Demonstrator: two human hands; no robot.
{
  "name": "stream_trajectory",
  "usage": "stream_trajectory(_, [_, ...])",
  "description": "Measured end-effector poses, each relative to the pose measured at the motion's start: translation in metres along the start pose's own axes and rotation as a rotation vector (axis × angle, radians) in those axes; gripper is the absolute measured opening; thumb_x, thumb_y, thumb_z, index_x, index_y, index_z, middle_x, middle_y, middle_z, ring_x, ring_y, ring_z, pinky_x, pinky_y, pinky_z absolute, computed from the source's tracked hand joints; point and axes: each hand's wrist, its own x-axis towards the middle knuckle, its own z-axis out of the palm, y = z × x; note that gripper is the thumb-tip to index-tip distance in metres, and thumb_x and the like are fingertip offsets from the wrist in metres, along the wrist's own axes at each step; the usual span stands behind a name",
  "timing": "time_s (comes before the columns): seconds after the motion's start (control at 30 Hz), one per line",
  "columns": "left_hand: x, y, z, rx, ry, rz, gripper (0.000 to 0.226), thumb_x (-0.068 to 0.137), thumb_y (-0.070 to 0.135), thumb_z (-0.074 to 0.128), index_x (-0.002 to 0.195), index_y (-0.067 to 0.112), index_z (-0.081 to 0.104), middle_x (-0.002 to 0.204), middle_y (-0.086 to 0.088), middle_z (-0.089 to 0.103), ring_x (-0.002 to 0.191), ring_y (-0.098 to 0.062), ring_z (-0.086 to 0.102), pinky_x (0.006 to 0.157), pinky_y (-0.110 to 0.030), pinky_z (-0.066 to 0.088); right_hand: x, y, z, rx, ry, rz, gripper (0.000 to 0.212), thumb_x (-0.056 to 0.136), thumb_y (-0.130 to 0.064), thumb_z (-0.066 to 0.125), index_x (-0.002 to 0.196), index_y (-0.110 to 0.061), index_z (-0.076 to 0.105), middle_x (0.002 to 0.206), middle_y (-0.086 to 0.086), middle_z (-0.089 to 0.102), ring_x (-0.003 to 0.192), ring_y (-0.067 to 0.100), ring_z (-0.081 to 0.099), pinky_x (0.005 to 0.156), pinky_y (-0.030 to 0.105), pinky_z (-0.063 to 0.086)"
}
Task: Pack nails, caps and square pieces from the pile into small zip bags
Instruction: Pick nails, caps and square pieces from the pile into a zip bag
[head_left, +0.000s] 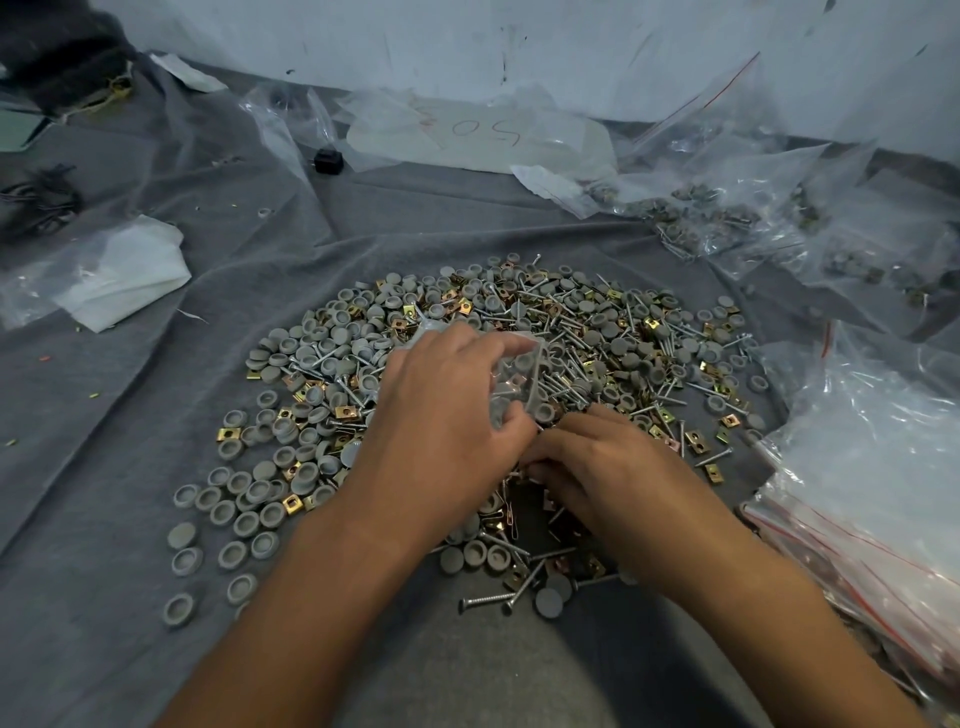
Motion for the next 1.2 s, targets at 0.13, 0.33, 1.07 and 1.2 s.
stream_trajectory(0.13, [0.0,-0.001,0.0,-0.013,-0.009,-0.008,0.048,0.087,0.035,0.064,0.134,0.038,0.054,0.089,0.028,0.037,0.089,-0.001,0.038,0.101,-0.032,0.034,0.0,0.007,-0.012,0.368,0.176,0.109,0.013,0.092,-0.039,0.053,0.095,-0.034,0.064,0.08,-0.018,0.062,0.081,-0.002,0.058,0.067,0.011,0.041])
stream_trajectory(0.33, [0.0,-0.002,0.002,0.021,-0.003,0.007,0.048,0.088,0.04,0.064,0.134,0.039,0.053,0.092,0.024,0.042,0.093,-0.001,0.04,0.095,-0.027,0.028,0.003,-0.007,-0.024,0.605,0.54,0.065,0.004,0.094,-0.023,0.069,0.095,-0.027,0.071,0.077,-0.014,0.068,0.072,0.005,0.065,0.058,0.012,0.046])
stream_trajectory(1.07, [0.001,-0.003,-0.005,0.016,0.031,0.04,0.039,0.087,0.032,0.051,0.125,0.035,0.058,0.085,0.024,0.039,0.086,0.004,0.04,0.088,-0.03,0.032,0.019,0.002,-0.027,-0.036,0.6,-0.061,0.025,0.09,-0.003,0.072,0.11,-0.018,0.076,0.125,0.006,0.062,0.111,0.02,0.051,0.084,0.023,0.04])
stream_trajectory(1.2, [0.003,-0.006,-0.018,0.011,0.052,0.11,0.036,0.087,0.052,0.045,0.115,0.037,0.062,0.081,0.027,0.036,0.086,0.012,0.038,0.086,-0.03,0.03,0.032,0.002,-0.048,-0.104,0.537,-0.205,0.014,0.093,-0.024,0.068,0.103,-0.017,0.075,0.124,0.002,0.065,0.112,0.019,0.052,0.089,0.026,0.044])
